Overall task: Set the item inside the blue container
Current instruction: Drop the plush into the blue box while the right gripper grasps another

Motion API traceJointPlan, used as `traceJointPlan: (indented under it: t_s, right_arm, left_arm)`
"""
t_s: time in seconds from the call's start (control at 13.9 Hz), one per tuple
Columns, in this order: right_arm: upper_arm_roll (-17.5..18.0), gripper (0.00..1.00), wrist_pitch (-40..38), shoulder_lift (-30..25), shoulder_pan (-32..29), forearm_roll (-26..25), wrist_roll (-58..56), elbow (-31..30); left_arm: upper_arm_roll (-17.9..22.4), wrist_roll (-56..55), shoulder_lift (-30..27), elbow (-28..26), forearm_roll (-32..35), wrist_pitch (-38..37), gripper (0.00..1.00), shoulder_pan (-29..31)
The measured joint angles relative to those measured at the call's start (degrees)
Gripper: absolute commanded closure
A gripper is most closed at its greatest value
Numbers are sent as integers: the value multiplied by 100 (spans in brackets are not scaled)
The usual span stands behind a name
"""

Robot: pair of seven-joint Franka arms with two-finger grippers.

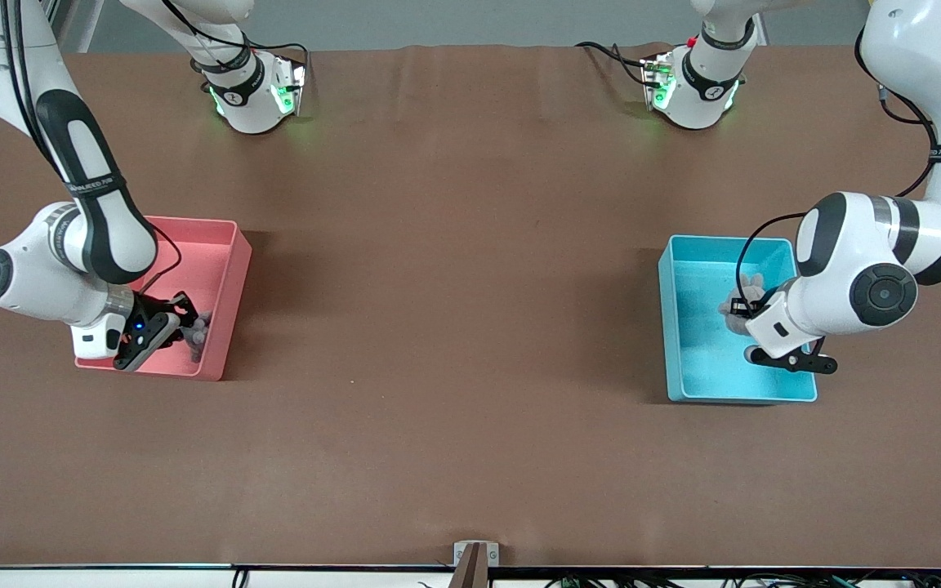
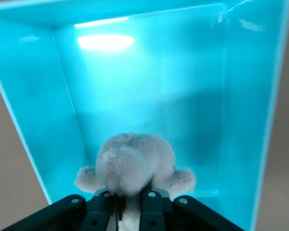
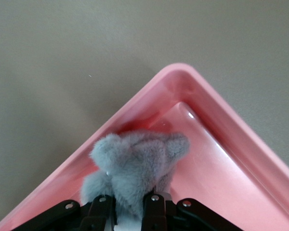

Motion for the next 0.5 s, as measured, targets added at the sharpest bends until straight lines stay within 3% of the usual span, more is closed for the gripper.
traceJointPlan:
  t_s: [0.29, 0.5]
  right_arm:
    - [-46, 100, -559, -350, -72, -69, 0, 218]
    - [-12, 99, -1282, -719, -49, -689, 612, 520]
  left_arm:
    - [-23, -41, 120, 1, 0, 186, 0, 119]
    - [-87, -65, 0, 338, 0, 66, 0, 100]
